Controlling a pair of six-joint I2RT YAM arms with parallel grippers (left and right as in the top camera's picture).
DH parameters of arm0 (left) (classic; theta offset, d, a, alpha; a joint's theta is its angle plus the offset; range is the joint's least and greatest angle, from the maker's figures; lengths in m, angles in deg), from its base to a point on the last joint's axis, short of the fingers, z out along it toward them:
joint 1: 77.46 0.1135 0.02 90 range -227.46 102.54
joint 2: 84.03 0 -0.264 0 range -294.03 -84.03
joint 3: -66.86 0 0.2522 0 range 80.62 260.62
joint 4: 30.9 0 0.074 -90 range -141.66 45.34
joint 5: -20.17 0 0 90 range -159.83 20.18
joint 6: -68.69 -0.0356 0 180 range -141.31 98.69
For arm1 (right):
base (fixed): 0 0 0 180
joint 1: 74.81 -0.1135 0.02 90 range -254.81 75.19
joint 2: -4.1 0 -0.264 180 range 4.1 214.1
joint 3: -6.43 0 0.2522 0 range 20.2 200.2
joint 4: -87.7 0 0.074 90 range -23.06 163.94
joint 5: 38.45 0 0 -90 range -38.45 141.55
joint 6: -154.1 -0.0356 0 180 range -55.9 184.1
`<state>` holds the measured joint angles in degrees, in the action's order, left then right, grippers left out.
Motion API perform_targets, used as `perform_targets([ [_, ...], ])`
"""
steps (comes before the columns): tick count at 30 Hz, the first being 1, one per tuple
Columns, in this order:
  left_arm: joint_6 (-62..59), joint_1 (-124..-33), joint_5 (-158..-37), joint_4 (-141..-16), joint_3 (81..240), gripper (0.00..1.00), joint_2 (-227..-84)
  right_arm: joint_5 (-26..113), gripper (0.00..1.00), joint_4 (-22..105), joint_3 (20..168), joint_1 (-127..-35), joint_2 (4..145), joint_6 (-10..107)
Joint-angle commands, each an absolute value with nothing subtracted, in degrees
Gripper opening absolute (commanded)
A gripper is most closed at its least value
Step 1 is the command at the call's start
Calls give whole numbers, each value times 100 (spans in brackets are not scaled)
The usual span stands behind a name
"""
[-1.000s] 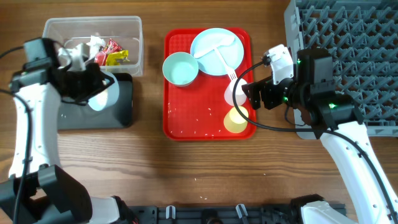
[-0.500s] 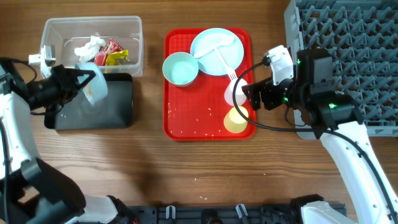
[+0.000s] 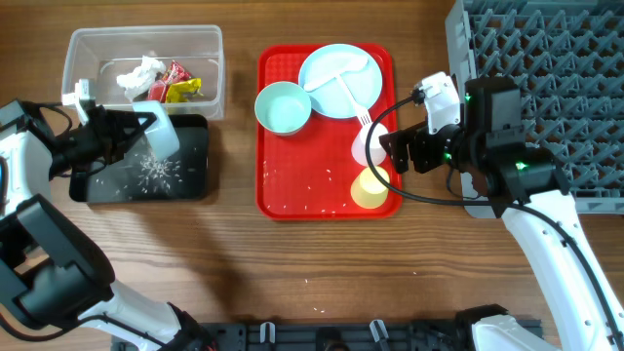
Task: Sort waste into correct bins and load items into the dishwasher rack
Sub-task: 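Tip the bowl over the black tray to pour out the rice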
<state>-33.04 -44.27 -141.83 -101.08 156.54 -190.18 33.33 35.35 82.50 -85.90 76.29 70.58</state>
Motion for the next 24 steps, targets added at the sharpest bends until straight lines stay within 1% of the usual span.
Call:
perform_targets([
  [1,-3461,-4344,-14614,-9977,15659,4,-19088,3213,100,3526,8346,-8582,7703,6990],
  [10,-3464,-3872,-15431,-9933,15659,4,-19088,3213,100,3531,8346,-8582,7703,6947],
  [16,-3464,-3784,-15989,-9924,15659,4,-19088,3213,100,3529,8346,-8582,7703,6947],
  [24,-3461,-3784,-16015,-9933,15659,4,-19088,3213,100,3529,8346,-8582,7703,6944],
])
